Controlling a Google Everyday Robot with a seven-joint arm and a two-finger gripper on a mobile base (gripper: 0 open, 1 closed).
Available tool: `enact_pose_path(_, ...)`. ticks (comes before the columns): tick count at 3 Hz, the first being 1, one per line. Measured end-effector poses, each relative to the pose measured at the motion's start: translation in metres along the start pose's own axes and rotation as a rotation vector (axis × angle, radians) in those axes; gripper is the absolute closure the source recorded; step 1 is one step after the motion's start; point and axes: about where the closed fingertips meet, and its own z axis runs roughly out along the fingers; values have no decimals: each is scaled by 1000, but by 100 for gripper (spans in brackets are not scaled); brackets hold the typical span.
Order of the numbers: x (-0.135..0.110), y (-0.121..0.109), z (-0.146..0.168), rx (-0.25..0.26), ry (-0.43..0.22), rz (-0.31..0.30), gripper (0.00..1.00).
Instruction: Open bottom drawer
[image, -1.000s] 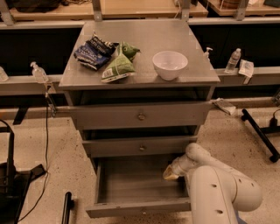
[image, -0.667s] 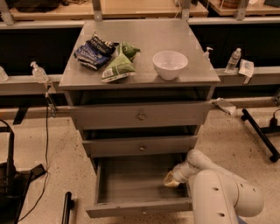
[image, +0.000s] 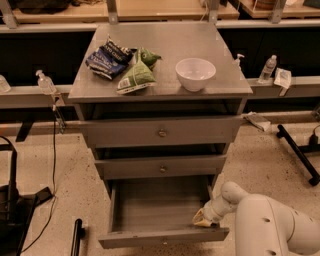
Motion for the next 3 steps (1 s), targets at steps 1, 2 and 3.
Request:
enact_pose_path(1, 2, 12, -2, -17, 4, 15, 100)
enact_pose_path(2, 0, 10, -2, -17, 4, 15, 100)
enact_pose_path(3, 0, 9, -2, -17, 4, 15, 100)
